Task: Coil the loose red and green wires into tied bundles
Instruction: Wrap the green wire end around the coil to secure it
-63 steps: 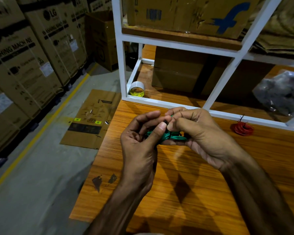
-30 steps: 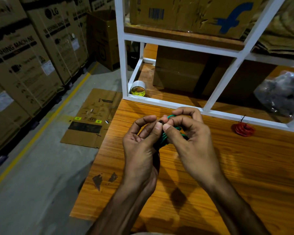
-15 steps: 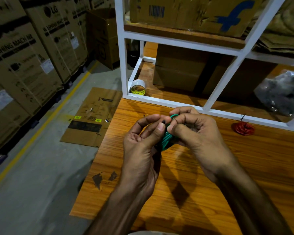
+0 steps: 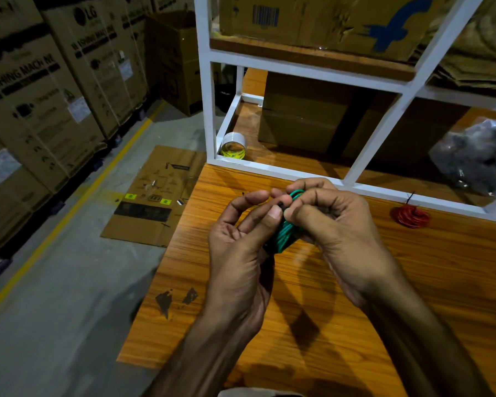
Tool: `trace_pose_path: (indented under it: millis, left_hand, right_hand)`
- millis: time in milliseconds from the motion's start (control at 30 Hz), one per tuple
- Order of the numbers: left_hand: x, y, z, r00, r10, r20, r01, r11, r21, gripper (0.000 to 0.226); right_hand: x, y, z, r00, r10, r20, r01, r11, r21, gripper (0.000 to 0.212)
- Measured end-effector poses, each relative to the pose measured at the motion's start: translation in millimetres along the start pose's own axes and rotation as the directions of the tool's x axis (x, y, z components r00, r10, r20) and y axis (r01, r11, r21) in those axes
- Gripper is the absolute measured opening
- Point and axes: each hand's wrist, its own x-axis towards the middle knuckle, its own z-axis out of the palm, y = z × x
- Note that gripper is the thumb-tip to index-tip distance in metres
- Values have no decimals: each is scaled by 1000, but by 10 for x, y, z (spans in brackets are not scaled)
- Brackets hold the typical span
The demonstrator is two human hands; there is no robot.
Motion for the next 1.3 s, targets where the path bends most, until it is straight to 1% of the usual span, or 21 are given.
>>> trace_pose_path:
  millis: [33,100,167,300,567,700,833,933,1000,1033,1133,1267,1300]
  left_hand:
    - [-3,2,-2,1000,1,2,-1,1000,1,40]
    - [-6,0,-4,1000,9,1,-9,1000,5,42]
    - [-7,-5,-4,1000,20,2,-20,1000,3,40]
    - [-8,-12,-10,999,35,10,-35,999,4,36]
    - [-25,-35,-27,995,93,19,-93,995,24,38]
    - [-36,-38,-36,996,82,23,-82,997,8,38]
    - [-24,-44,-42,996,84,17,-84,996,7,36]
    - [-18,-46,-59,997,72,22,-73,997,12,37]
    - [-18,-49,-73,998,62,31,-62,998,11,37]
    - [-18,-51,-76,998,61,33,-61,998,13,36]
    - [-18,-59,-76,996,75,39,-76,997,30,36]
    - [-15,-62,-68,993,106,51,-109,992,64,35]
    - [-16,-65,-67,992,114,53,-117,991,70,35]
  right_hand:
    - [1,6,-1,1000,0,-2,0,1000,-2,22]
    - [9,16,0,1000,5,-2,-5,1000,1,12]
    - [13,21,1,1000,12,-1,-12,1000,8,8]
    - [8,10,9,1000,17,0,-17,1000,20,9]
    - [-16,-30,14,999,31,10,-31,1000,-3,32]
    - [-12,-22,12,999,47,20,-47,999,13,25]
    - [0,-3,10,999,43,20,-43,999,2,26]
    - [10,16,4,999,47,4,-47,999,-13,21]
    - [8,16,5,999,54,-1,-54,998,-26,13]
    - [5,15,5,998,57,-3,-57,998,-27,13]
    - [4,23,-8,998,59,-10,-59,998,-24,22]
    - [4,26,-18,998,70,6,-70,997,-14,20]
    - [6,32,-23,997,76,7,-76,997,-14,16]
